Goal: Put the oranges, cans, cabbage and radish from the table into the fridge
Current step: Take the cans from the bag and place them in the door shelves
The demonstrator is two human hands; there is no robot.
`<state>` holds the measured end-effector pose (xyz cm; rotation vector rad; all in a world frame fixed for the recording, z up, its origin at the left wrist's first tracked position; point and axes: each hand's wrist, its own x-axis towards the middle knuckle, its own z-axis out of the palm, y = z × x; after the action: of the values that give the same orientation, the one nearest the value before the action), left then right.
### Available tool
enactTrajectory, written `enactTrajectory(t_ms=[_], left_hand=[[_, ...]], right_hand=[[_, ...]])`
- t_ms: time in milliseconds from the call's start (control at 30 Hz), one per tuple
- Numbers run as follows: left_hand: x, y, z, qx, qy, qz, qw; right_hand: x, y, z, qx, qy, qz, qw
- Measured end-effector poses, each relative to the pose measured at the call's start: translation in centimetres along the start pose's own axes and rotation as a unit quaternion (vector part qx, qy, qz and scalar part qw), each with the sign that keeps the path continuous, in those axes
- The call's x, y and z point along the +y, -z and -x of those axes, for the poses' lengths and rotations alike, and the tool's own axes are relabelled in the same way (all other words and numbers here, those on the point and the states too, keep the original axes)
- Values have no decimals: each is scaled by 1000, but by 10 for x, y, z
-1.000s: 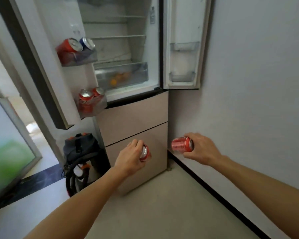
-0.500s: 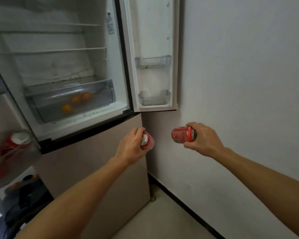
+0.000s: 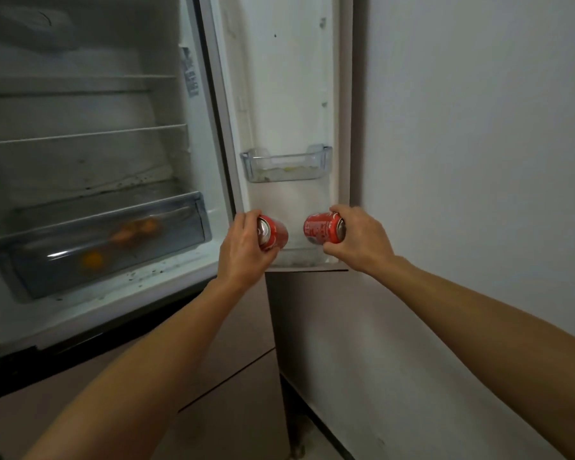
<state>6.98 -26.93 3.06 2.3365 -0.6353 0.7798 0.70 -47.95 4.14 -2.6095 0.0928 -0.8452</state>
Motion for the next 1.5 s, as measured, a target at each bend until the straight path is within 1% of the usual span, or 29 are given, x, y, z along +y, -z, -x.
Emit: enactTrajectory(t_ms=[233,367,467,633,700,833,1000,1100,1167,1233,1267,1367,1400,1433,1500], left_hand=[[-31,-43,-34,-43,10,-16,999],[-47,-53,-44,-68,24,30,997],[-56,-55,-45,-85,2,70,994],[-69,-62,-41,-107,-29,125,986],[-69,-66,-41,-104,-51,120,986],[-69,-70,-44,-110,-123,100,981],[-75,-78,-41,-128,-115,91,981],[-75,-77,-43,-141,-109,66,982],[-74,-72,-40,-145,-94,50,984],[-74,-64,-31,-131,-74,34,988],[-75,-59,-24,-117,-64,23,991],[-80,-42,-1,-82,-34,-30,996],[-81,-35,8,-78,-25,-48,995],[-83,-28,19,-78,-16,-66,995],[-85,-13,46,-82,8,-109,991]], right_hand=[[4,-49,-37,-20,-14,-18,1000],[7,-68,-46,-15,-20,-20,999],[13,-77,-44,2,-31,-21,999],[13,-90,-35,-8,-12,-30,999],[10,-93,-36,-9,0,-14,1000],[4,-91,-39,-19,55,44,997],[1,-85,-41,-77,55,106,990],[4,-82,-41,-127,54,146,979],[5,-79,-40,-142,44,163,975],[3,-74,-39,-126,49,179,975],[0,-71,-36,-100,65,181,976],[-11,-64,-29,10,155,152,976],[-17,-64,-26,33,184,133,973],[-23,-65,-22,41,210,114,970],[-36,-71,-9,17,251,79,965]])
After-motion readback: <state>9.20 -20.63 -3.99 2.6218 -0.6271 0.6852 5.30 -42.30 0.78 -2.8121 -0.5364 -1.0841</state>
